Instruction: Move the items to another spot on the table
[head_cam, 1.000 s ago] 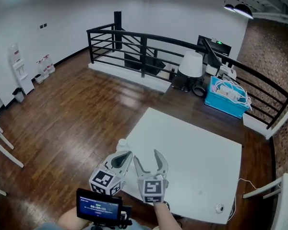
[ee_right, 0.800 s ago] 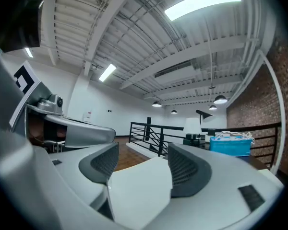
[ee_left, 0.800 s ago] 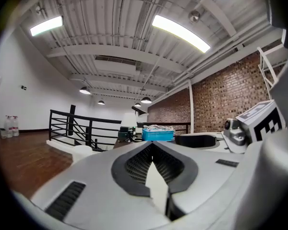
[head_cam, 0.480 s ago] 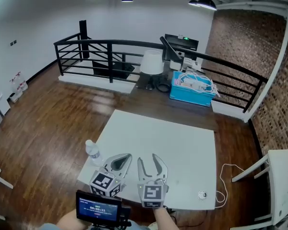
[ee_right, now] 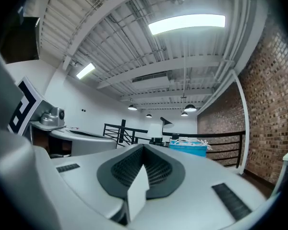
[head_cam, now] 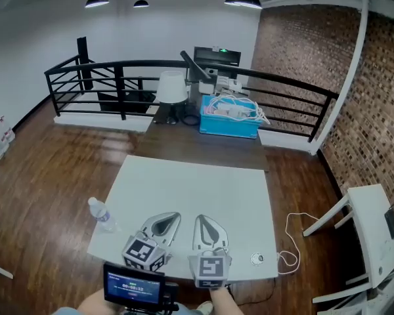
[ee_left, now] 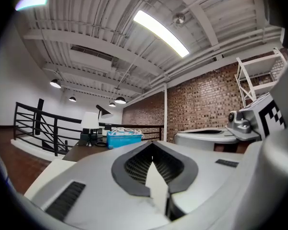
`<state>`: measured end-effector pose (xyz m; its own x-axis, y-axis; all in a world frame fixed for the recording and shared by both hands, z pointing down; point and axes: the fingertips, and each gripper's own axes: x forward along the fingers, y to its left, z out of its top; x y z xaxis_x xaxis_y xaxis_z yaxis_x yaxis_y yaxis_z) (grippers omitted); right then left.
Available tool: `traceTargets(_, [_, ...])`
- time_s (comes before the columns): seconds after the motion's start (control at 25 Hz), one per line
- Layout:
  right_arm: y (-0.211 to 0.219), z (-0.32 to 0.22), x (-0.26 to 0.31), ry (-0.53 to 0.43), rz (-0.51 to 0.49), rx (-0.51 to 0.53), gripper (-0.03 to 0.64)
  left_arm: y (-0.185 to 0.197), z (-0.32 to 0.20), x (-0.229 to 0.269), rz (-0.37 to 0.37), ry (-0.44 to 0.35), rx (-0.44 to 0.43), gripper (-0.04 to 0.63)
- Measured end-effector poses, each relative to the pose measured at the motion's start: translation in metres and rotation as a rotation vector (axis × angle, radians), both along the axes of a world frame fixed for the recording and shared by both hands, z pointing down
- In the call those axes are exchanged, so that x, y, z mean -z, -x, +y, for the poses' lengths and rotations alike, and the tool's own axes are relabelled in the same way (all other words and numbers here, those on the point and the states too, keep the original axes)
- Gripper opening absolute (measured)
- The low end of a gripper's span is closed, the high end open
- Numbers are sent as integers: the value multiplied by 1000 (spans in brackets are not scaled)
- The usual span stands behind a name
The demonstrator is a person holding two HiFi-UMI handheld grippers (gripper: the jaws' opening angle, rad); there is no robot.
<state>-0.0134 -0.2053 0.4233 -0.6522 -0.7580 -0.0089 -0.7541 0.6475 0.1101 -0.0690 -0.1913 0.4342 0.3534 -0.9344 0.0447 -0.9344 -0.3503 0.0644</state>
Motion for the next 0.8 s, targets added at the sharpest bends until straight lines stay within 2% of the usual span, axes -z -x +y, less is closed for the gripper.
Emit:
traceTargets(0.32, [-23, -9, 4, 9, -15, -18, 5, -27, -13, 0, -1, -8, -45, 12])
traceTargets(0.6, [-20, -15, 7, 14, -18, -7, 5, -32, -16, 0, -39, -2, -58, 12])
traceTargets(0.8, [-18, -15, 5, 5, -10, -3, 5, -29, -14, 1, -30, -10, -53, 12])
